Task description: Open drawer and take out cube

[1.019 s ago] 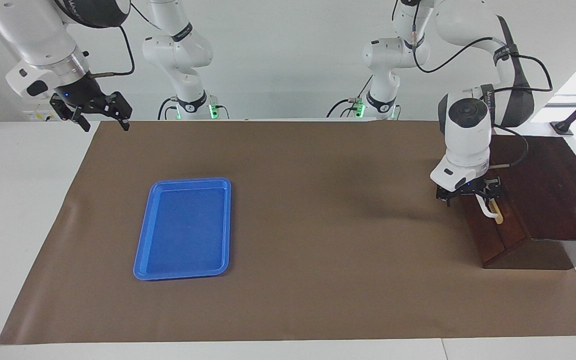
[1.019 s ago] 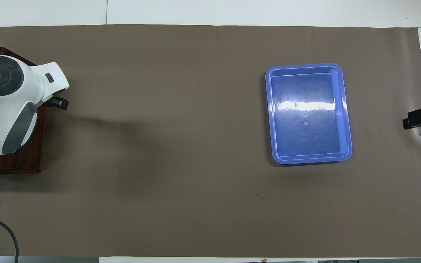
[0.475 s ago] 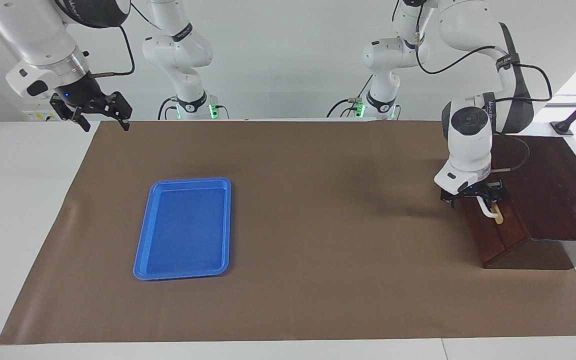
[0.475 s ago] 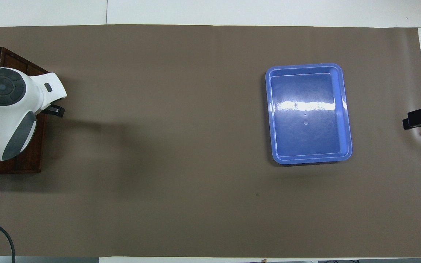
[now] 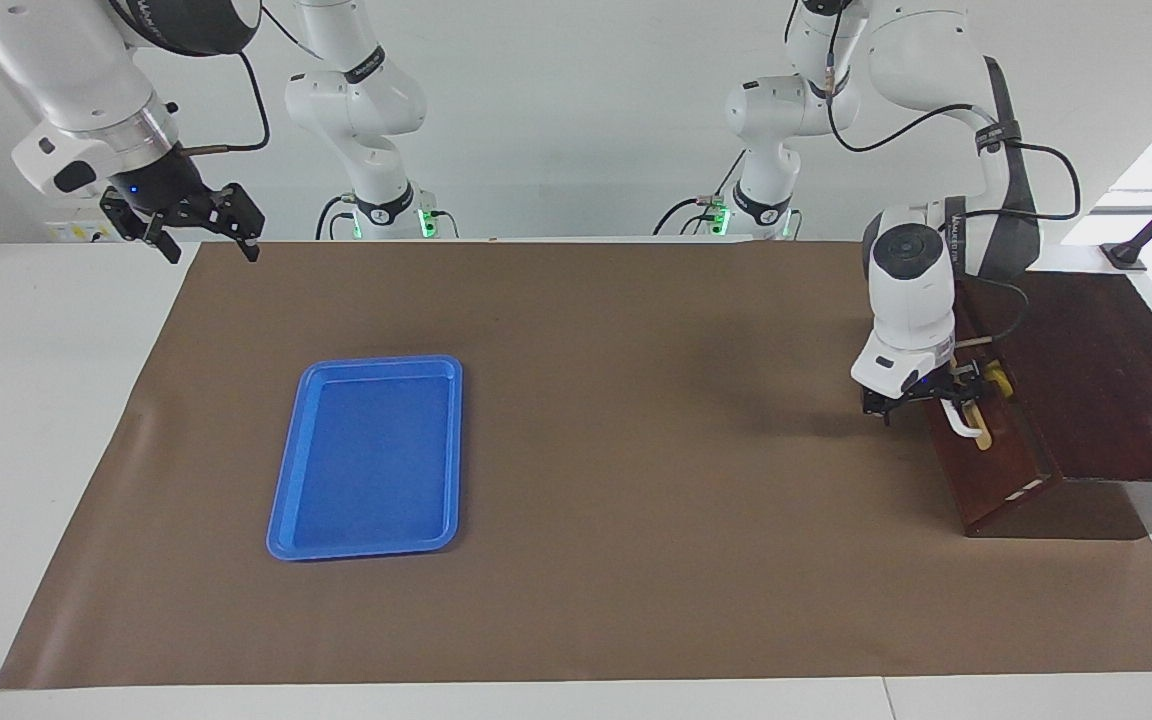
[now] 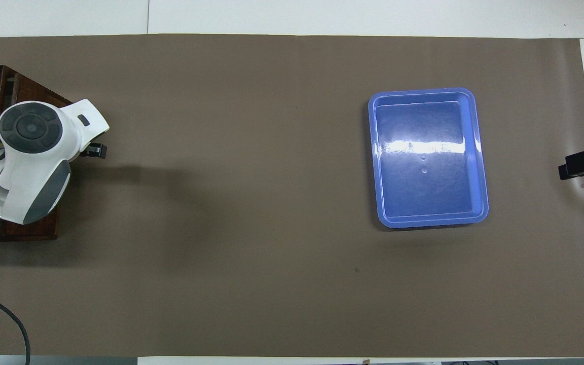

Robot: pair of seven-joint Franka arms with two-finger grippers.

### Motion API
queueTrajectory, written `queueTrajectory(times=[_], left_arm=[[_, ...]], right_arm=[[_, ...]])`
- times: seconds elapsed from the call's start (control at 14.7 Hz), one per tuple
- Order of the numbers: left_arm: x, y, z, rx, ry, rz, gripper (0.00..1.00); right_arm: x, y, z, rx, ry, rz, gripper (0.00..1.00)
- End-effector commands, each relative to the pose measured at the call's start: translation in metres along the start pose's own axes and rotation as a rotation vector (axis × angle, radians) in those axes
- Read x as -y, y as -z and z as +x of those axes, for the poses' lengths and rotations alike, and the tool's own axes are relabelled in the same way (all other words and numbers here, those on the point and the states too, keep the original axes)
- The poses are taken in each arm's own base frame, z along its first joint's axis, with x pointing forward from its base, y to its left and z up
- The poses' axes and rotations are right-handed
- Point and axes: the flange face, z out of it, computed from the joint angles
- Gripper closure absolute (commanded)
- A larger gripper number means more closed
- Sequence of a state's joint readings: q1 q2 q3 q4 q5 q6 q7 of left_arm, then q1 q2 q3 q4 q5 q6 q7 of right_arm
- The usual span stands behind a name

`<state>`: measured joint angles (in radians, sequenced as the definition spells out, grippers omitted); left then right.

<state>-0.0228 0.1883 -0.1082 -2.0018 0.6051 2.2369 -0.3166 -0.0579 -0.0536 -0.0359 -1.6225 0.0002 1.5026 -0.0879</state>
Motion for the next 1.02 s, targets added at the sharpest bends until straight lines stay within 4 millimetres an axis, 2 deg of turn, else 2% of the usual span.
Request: queueTrajectory(times=[0.0,0.2,0.54,0.68,0.81,0.95], left_arm=[[-0.062,0.016,0.015,-0.011,0.061,-0.074,0.0],[-0.083,0.039,0.027,0.025,0.123,-0.162,0.0],[-0.1,0.051,0.028,0.022,0.165,-0.201,0.0],[-0.103,0.05,0.03,0.039,0.188,-0.219,0.0],[-0.097,0.053,0.032,0.046,0.195,-0.213,0.0],[-0.08,0.07,0.043,0.05,0.215,-0.201,0.0]], right_arm=[[-0.003,0.0,-0.007,-0.004,-0.011,0.019,0.0],[-0.003,0.0,-0.007,-0.004,-0.01,0.019,0.0],[-0.003,0.0,-0.007,-0.005,0.099,0.018,0.0],[-0.002,0.0,-0.007,-0.005,0.154,0.018,0.0],[0.0,-0.001,-0.007,-0.004,0.237,0.018,0.0],[0.001,-0.003,-0.008,-0.001,0.341,0.019,0.0]])
